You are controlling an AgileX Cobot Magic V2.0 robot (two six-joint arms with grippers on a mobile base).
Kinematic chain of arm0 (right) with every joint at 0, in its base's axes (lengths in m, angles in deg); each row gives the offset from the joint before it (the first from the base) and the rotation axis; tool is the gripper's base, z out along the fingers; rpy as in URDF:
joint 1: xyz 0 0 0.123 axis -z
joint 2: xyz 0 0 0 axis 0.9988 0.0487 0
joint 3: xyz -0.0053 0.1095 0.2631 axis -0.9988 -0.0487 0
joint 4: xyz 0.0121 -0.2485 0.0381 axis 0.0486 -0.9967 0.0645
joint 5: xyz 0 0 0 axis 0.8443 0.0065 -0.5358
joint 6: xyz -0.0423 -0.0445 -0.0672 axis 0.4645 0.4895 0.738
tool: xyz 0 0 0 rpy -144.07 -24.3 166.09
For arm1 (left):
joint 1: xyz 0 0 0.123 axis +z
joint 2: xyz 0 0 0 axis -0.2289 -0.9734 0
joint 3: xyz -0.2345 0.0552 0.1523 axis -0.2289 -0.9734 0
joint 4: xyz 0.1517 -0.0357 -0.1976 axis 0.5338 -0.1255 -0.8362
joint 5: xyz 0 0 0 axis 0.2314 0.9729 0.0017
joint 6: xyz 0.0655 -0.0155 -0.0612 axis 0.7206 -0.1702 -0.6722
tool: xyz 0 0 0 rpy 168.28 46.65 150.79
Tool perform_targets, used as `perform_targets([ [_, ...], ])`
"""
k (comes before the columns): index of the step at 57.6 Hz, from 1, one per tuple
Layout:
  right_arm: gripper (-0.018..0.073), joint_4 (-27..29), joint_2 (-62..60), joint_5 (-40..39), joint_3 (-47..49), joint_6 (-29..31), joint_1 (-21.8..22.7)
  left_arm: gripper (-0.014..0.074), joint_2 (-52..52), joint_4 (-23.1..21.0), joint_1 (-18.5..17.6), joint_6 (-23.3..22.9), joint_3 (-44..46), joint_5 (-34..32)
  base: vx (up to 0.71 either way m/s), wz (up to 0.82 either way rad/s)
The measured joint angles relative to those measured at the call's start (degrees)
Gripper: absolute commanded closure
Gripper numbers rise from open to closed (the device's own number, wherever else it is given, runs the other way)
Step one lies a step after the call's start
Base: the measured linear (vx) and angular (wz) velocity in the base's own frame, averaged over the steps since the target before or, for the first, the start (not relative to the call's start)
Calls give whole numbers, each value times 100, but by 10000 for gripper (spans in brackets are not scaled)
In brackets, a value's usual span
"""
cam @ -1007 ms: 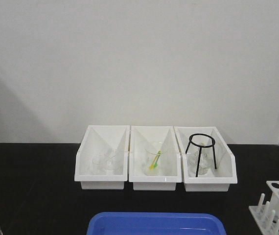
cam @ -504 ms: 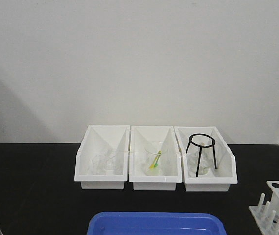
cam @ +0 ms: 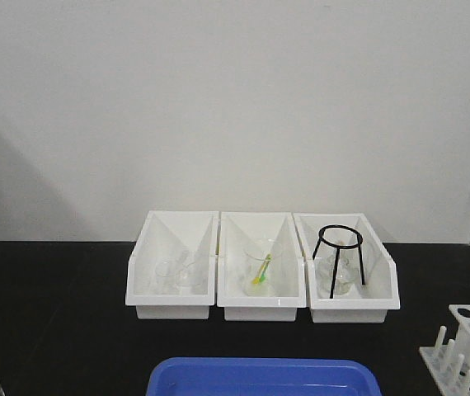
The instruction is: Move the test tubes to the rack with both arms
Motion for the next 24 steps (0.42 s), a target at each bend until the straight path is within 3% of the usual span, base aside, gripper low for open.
perform_targets([
  [24,567,-5,0,0,0,0,0,617,0,0,0,0,0,0,0,0],
])
